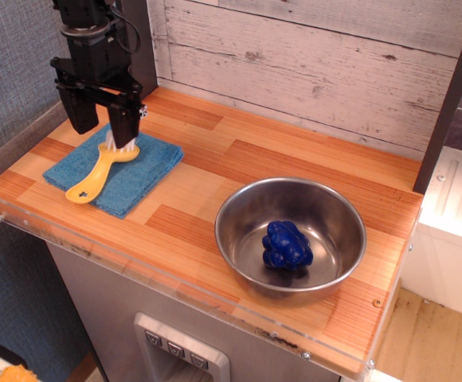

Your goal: Place the orange brush on top of the blue towel

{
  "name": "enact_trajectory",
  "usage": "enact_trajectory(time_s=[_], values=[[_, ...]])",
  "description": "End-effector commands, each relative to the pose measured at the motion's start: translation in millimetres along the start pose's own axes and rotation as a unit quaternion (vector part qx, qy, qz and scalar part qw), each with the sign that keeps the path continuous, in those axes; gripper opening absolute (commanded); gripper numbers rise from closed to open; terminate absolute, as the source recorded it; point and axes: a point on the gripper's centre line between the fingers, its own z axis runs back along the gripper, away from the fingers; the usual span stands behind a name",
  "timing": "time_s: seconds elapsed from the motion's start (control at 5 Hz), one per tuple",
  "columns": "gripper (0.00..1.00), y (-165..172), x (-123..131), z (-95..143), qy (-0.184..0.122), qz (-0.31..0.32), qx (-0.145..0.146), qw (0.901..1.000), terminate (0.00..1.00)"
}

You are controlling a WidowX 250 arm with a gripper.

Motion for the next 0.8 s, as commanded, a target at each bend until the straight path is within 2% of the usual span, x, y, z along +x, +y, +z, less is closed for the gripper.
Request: enact_trajectory(time_s=[0.0, 0.2, 0.6], values=[[1.00, -40.2, 7.9, 44.2, -0.041, -0.032, -0.017, 0.9985, 0.00], [1.00, -53.8, 8.6, 51.6, -0.049, -0.042, -0.025, 0.9976, 0.00], [1.00, -62.7, 8.1, 57.5, -0.051, -0.049, -0.017, 0.9973, 0.00]])
